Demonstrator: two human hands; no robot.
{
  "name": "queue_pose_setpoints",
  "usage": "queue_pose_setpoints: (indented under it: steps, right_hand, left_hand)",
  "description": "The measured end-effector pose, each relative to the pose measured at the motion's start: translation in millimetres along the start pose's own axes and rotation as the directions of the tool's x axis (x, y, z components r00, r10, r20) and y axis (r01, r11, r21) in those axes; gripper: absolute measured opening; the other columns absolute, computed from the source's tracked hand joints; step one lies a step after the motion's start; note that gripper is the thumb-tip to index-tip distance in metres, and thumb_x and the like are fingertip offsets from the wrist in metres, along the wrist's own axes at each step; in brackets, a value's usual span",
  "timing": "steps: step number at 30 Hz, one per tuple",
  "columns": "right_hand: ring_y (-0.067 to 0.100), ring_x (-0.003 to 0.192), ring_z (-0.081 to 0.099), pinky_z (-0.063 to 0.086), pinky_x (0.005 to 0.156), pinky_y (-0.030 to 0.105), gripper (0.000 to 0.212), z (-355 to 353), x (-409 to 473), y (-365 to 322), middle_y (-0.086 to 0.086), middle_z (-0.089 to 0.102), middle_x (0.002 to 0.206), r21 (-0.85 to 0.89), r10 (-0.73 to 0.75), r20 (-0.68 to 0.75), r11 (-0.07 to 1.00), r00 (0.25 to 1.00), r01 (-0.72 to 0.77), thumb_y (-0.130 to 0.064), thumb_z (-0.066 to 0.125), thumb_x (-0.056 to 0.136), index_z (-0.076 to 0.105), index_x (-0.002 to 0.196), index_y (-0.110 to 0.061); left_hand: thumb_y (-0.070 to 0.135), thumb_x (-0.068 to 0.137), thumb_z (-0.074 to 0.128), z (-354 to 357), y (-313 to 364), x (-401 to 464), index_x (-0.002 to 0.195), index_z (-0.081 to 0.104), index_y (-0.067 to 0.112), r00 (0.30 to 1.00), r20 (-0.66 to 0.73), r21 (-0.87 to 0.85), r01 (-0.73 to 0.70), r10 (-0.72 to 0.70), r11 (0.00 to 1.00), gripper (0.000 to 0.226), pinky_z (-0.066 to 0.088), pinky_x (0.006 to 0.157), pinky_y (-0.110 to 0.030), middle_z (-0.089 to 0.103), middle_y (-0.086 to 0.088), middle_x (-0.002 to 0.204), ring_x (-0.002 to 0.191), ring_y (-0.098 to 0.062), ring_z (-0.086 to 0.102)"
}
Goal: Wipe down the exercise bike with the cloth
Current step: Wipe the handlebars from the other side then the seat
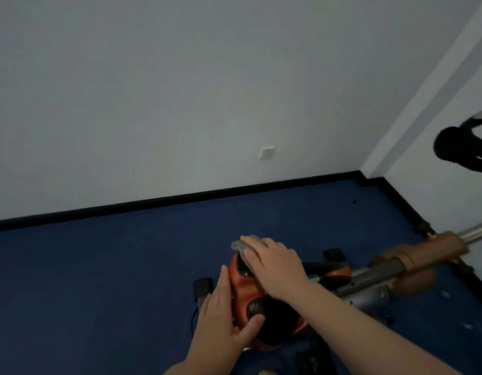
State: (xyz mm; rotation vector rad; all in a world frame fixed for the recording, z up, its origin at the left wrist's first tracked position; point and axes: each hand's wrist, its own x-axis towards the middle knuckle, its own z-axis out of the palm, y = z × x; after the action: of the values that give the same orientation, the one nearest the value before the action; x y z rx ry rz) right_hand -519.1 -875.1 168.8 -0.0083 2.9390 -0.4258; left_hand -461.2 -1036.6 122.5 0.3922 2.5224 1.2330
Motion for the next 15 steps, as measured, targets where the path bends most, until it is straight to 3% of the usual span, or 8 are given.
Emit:
queue_pose_setpoints:
  steps: [2,4,7,9,11,15]
  right_hand:
    - [0.024,0.117,0.051,0.039,0.095,0.042,0.043,-1.6,13.9,-8.1,-0.002,0.052,0.135,0.039,0.08,0.026,0.996,0.996,-0.08,-0.052,0.02,0.1,0.043,0.135,-0.042]
    - [0.022,0.124,0.044,0.035,0.1,0.041,0.044,2.7,-0.2,-10.1,-0.003,0.046,0.142,-0.036,0.053,-0.053,0.998,0.997,-0.055,-0.051,0.02,0.1,0.038,0.139,-0.045]
    - [0.015,0.146,0.008,0.009,0.119,0.038,0.051,13.0,-53.3,-7.1,-0.007,0.013,0.16,-0.02,-0.064,-0.128,0.998,0.99,0.062,-0.054,0.013,0.096,0.013,0.147,-0.053]
    - [0.006,0.145,-0.016,-0.006,0.119,0.034,0.051,21.6,-87.8,3.1,-0.015,-0.01,0.161,0.016,-0.052,-0.099,0.998,0.994,0.054,-0.056,0.01,0.095,0.001,0.145,-0.058]
    - [0.0,0.141,-0.026,-0.009,0.119,0.034,0.049,24.2,-112.9,10.9,-0.022,-0.022,0.156,0.025,0.046,-0.053,0.999,0.998,-0.044,-0.057,0.012,0.096,-0.006,0.142,-0.062]
    - [0.002,0.141,-0.027,-0.011,0.119,0.033,0.048,17.2,-108.0,-3.7,-0.017,-0.02,0.157,0.137,0.331,-0.103,0.939,0.938,-0.316,-0.055,0.01,0.099,0.0,0.146,-0.054]
  left_hand:
    - [0.083,0.069,0.047,-3.7,-0.6,1.5,0.149,-0.021,0.036,0.999,0.037,-0.047,-0.001,0.003,0.999,0.115,0.033,0.112,-0.038,0.02,0.015,0.157,0.138,-0.008,0.032]
    - [0.086,0.068,0.045,-10.0,-5.7,0.8,0.151,-0.016,0.034,0.996,0.083,-0.084,-0.036,0.043,0.996,0.115,0.029,0.115,-0.039,0.014,0.017,0.159,0.142,-0.006,0.026]
    - [0.081,0.076,0.042,-21.7,-17.7,-0.4,0.152,-0.002,0.037,0.992,0.07,-0.168,-0.091,0.104,0.982,0.098,0.023,0.119,-0.037,0.01,0.03,0.155,0.142,0.006,0.019]
    - [0.08,0.082,0.039,-27.5,-22.0,-0.3,0.147,0.005,0.051,0.997,0.037,-0.253,-0.062,0.073,0.966,0.079,0.021,0.118,-0.028,0.01,0.046,0.147,0.138,0.017,0.015]
    - [0.078,0.085,0.034,-33.8,-18.8,5.0,0.142,0.009,0.058,0.997,0.013,-0.272,-0.073,0.08,0.959,0.065,0.016,0.115,-0.021,0.007,0.053,0.142,0.135,0.023,0.01]
    - [0.062,0.094,0.029,-43.8,3.8,40.3,0.144,0.019,0.048,0.962,-0.026,-0.158,-0.271,0.271,0.949,0.053,0.015,0.113,-0.018,0.015,0.036,0.151,0.14,0.014,0.014]
